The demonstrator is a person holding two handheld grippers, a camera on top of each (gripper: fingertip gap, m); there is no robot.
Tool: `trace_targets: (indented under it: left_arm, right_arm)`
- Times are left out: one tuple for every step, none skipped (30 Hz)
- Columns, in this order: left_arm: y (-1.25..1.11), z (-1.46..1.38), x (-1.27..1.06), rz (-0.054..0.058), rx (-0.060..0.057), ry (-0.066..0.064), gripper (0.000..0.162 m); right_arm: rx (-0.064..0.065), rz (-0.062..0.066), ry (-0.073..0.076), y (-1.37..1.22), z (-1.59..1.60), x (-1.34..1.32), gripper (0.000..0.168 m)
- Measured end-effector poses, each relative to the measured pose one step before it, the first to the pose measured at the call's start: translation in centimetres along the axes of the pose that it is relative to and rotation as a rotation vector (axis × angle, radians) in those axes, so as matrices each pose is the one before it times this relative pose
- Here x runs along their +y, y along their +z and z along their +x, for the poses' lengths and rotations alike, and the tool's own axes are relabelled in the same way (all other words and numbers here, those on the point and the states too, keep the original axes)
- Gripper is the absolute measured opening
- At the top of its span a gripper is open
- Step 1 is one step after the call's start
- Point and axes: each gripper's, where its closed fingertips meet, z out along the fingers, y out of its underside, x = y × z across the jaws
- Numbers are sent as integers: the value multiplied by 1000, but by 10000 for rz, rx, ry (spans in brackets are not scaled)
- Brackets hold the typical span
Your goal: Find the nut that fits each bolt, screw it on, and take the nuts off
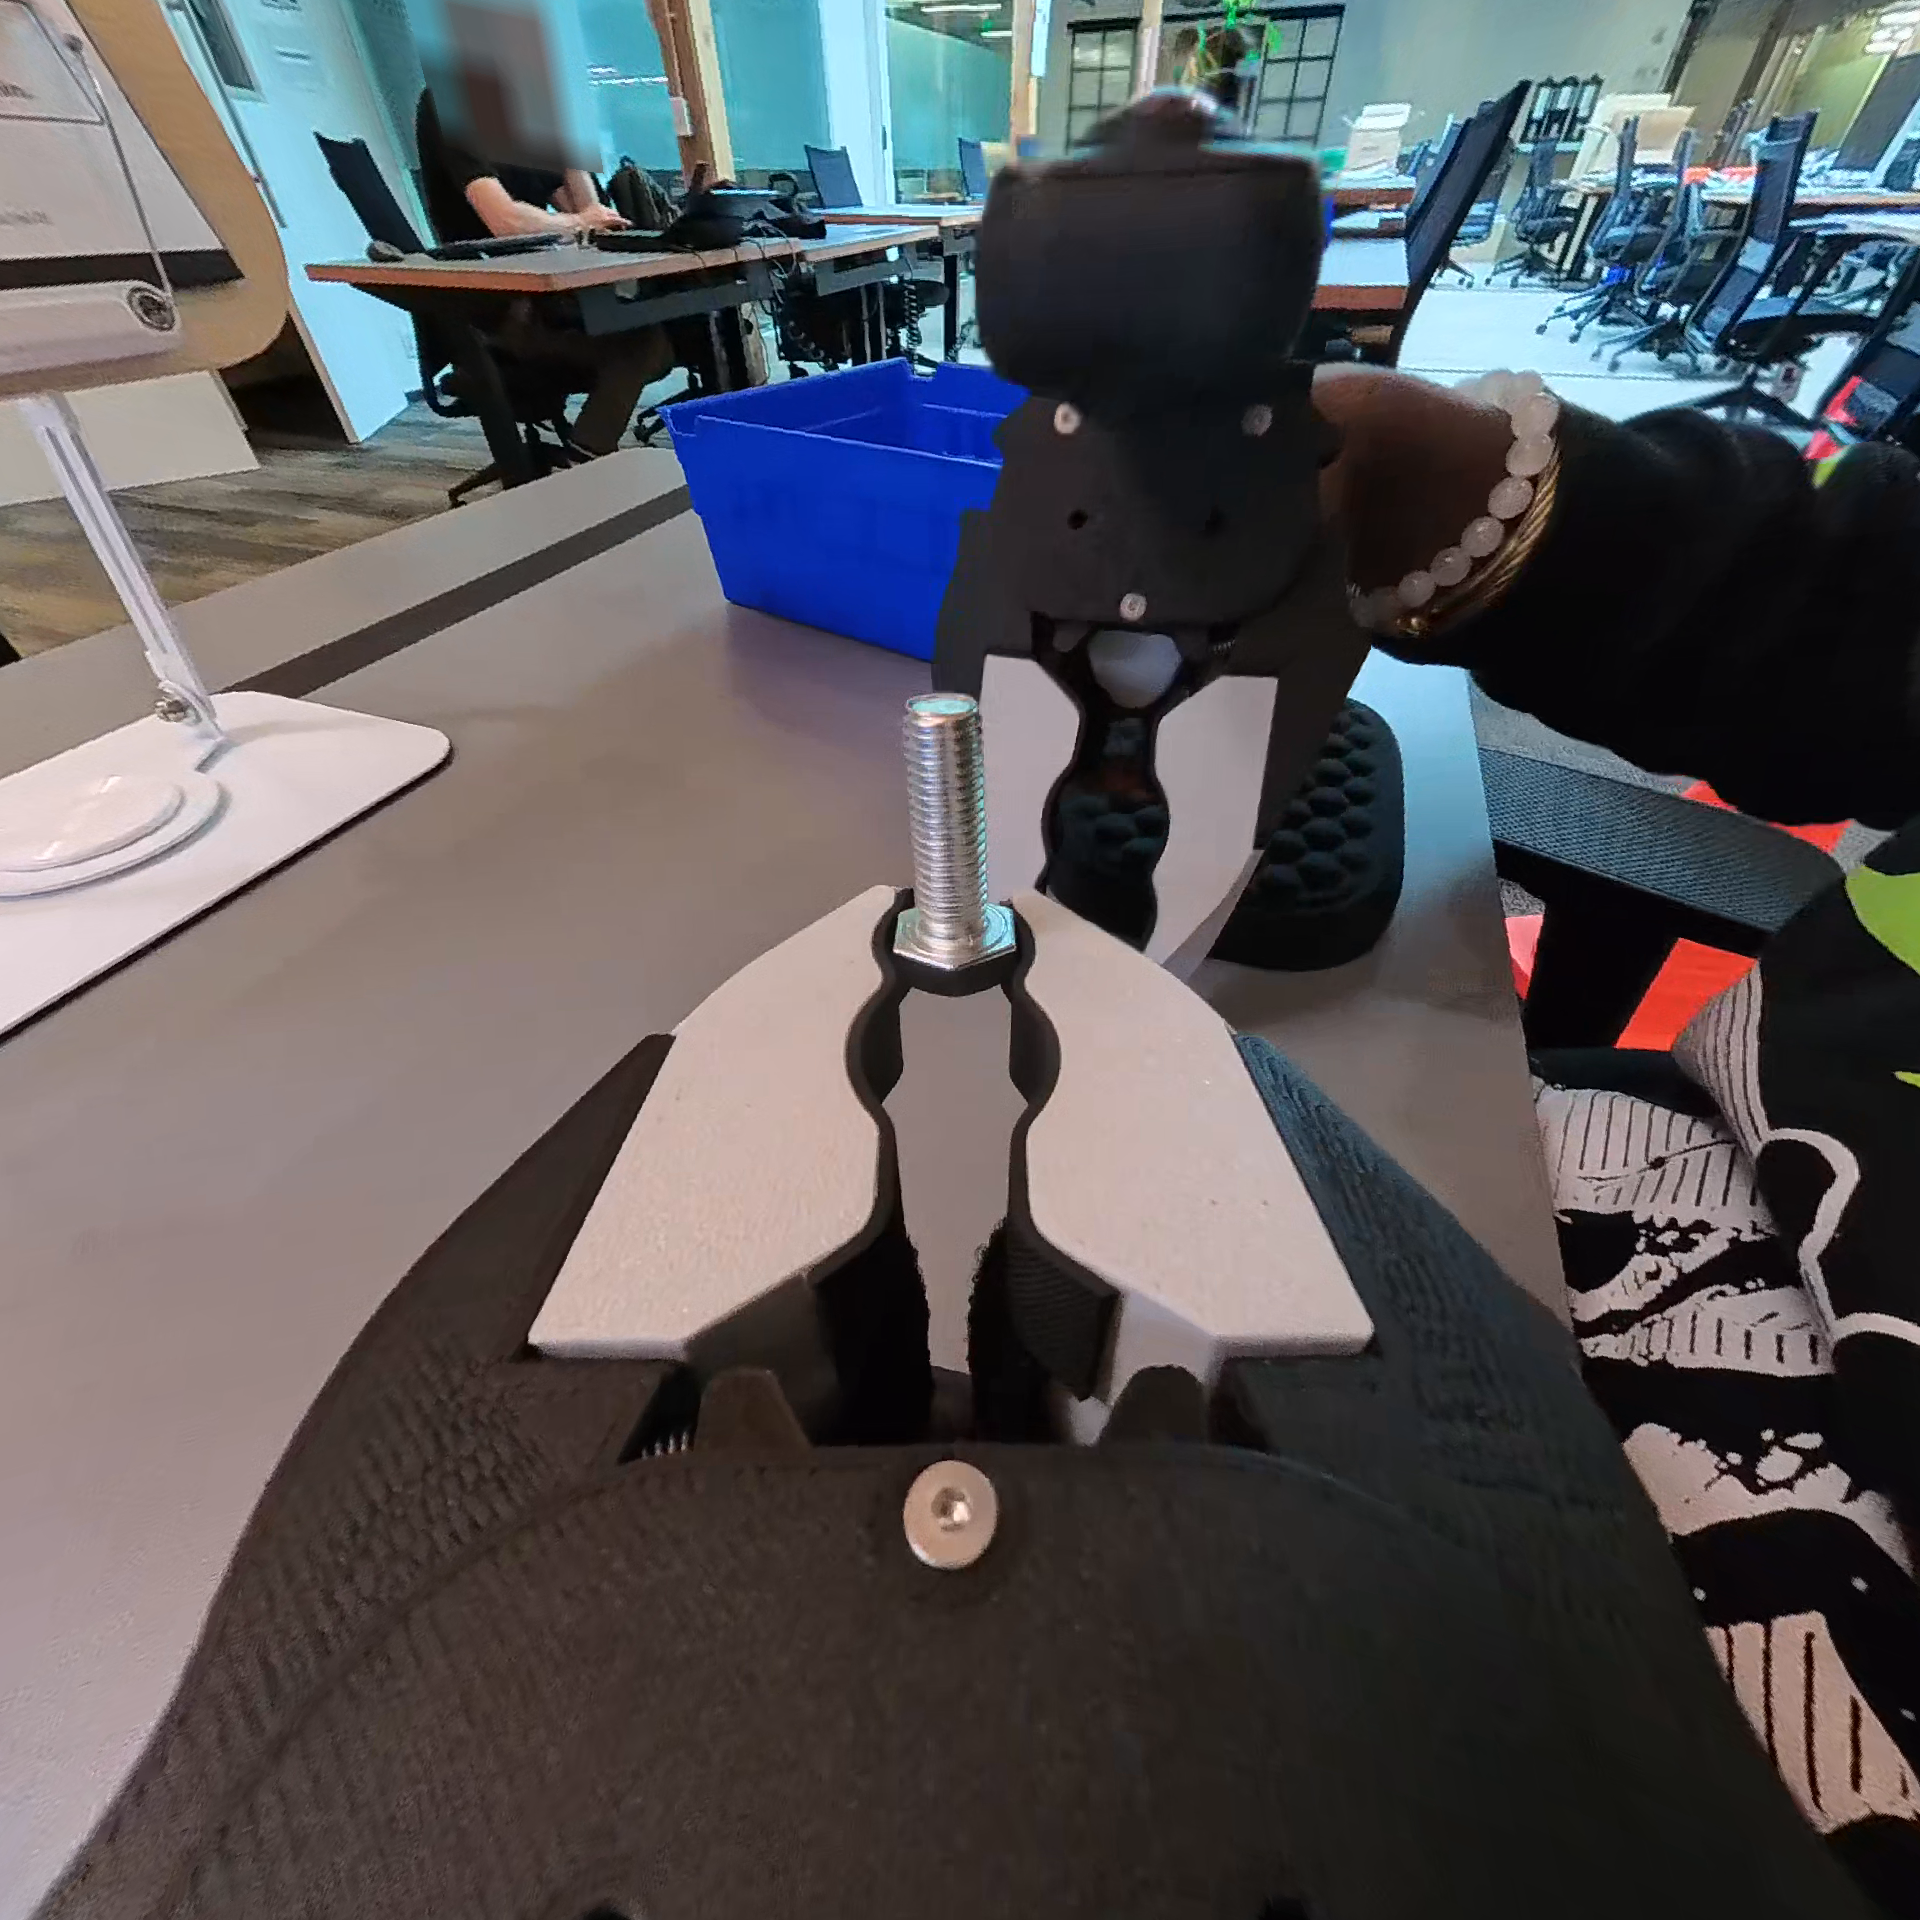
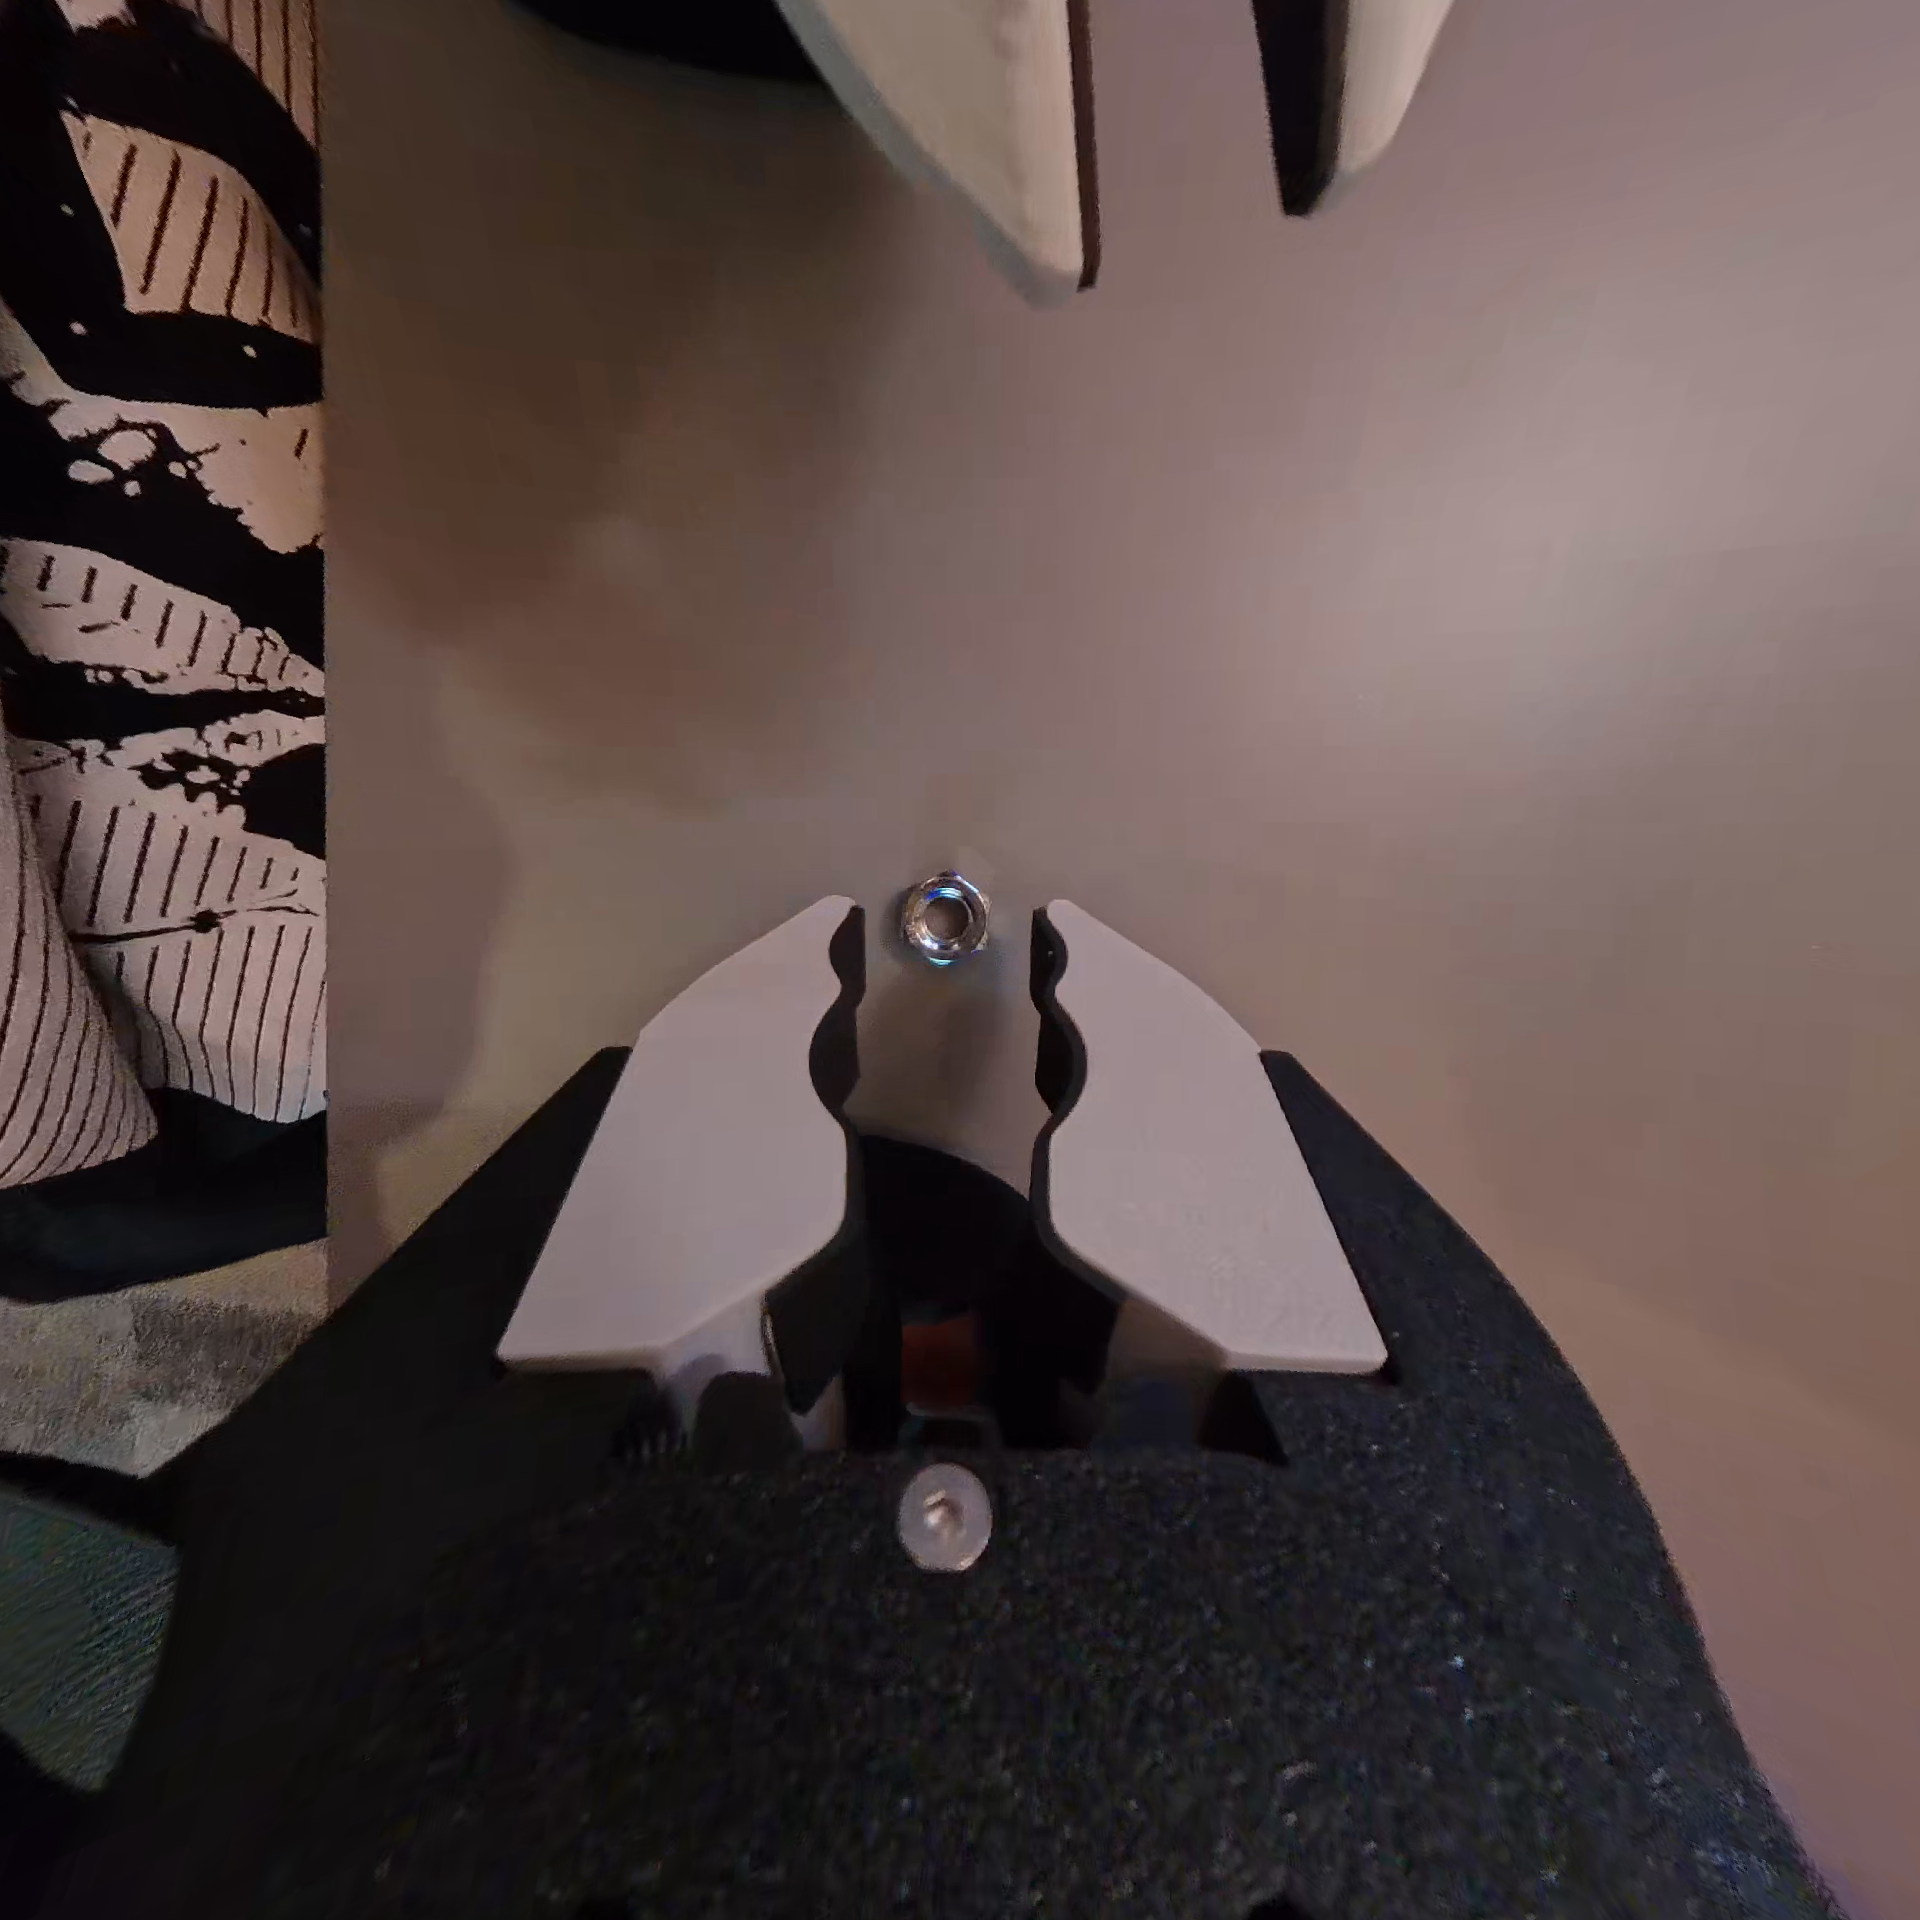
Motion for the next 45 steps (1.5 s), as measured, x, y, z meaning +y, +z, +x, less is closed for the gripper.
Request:
trace_targets:
  left_arm:
    - [-29,-33,-43,33,-5,-29,16]
    - [-40,-60,-34,36,-18,-32,16]
    - [-40,-58,-35,37,-19,-39,16]
    - [-33,-53,-26,27,-16,-40,16]
    - [-17,-53,-19,19,-17,-33,16]
    - [-15,-53,-10,11,-19,-29,16]
    - [2,-41,8,2,-21,-20,16]
    - [7,-24,11,-2,-13,0,16]
    - [0,9,3,-2,-7,14,16]
    - [5,16,-8,6,1,20,16]
    - [-8,-1,4,-2,-4,4,16]
    - [13,-17,23,-13,-5,-17,16]
    - [15,-23,18,-9,-3,-23,16]
    - [0,-11,-2,1,-3,-10,16]
    - [-6,0,-10,10,-6,9,16]
    - [-21,2,-5,8,-13,16,16]
    - [0,0,0,0,-6,9,16]
    - [6,-3,12,-3,0,-5,16]
    - [9,11,18,-8,14,-10,16]
    - [27,30,32,-23,32,-5,16]
    - [47,27,66,-46,18,1,16]
    - [70,46,109,-69,26,14,16]
    - [76,88,111,-72,46,42,16]
    - [64,185,101,-62,106,64,16]
    - [63,252,97,-60,182,48,16]
    - [49,274,102,-63,228,10,16]
    - [49,336,95,-67,311,-9,16]
    - [24,487,66,-58,449,-13,16]
    - [8,601,24,-40,562,-17,16]
    - [-11,616,12,-13,608,-50,16]
    - [-28,686,8,6,666,-58,16]
    - [-59,688,-68,60,662,-38,16]
    - [-72,516,-83,65,506,-62,16]
    - [-53,388,-60,56,409,-76,16]
    - [-51,247,-49,57,276,-74,16]
    - [-30,233,-24,33,224,-28,16]
    - [3,274,25,-6,191,50,16]
    - [42,278,77,-52,149,104,16]
    - [78,251,137,-91,130,117,16]
    - [98,277,151,-114,135,125,16]
    - [115,255,181,-140,127,116,16]
    - [128,130,205,-161,42,95,16]
    - [130,-40,198,-149,-62,41,16]
    - [90,47,136,-101,24,21,16]
    - [26,21,29,-30,11,14,16]
  right_arm:
    - [-62,-269,-10,208,25,194,30]
    - [-1,-279,32,195,75,246,29]
    - [49,-220,59,152,92,206,29]
    - [42,-103,71,112,38,67,28]
    - [22,-11,112,63,-38,-60,28]
    - [73,-9,199,31,14,-62,26]
    - [75,-78,297,6,-15,42,26]
    - [59,-119,309,-10,-78,116,26]
    - [115,-72,202,7,-36,51,26]
    - [112,-18,77,16,-73,-17,26]
    - [98,-21,19,35,-56,-17,26]
    - [130,-33,2,33,61,1,26]
    - [105,-27,-12,50,84,-18,25]
    - [13,3,-27,37,10,-46,25]
    - [-10,7,-23,32,-10,-61,23]
    - [13,-73,-17,51,47,69,21]
    - [22,-158,-36,60,56,217,19]
    - [7,-53,-47,54,37,74,19]
    - [-29,108,-44,26,-18,-149,18]
    - [-34,83,-59,59,-3,-75,18]
    - [-16,135,-59,33,36,-112,18]
    - [2,152,-61,22,108,-68,17]
    - [-4,174,-83,-62,144,-30,17]
    - [-48,275,-106,-263,113,-136,17]
    - [-92,413,-108,-574,57,-364,18]
    - [-111,517,-189,-916,14,-620,18]
    - [-108,554,-365,-1212,-59,-844,18]
    - [-77,526,-552,-1436,-93,-1039,18]
    - [-3,476,-631,-1544,-11,-1241,18]
    - [32,428,-598,-1533,104,-1439,18]
    - [-73,420,-611,-1399,28,-1634,18]
    - [-205,438,-688,-1119,-141,-1805,18]
    - [-250,350,-687,-748,-142,-1739,17]
    - [-321,140,-559,-358,-114,-1412,17]
    - [-374,-62,-433,3,-86,-1021,17]
    - [-352,-189,-403,279,-12,-686,17]
    - [-356,-274,-388,460,3,-395,17]
    - [-359,-320,-332,560,12,-156,18]
    - [-339,-309,-259,579,43,9,17]
    - [-301,-251,-191,560,84,93,17]
    - [-245,-201,-142,520,125,168,17]
    - [-215,-151,-99,444,88,170,17]
    - [-238,-80,-45,355,-29,84,17]
    - [-246,-39,-11,285,-136,-16,17]
    - [-186,-77,-31,231,-144,6,17]
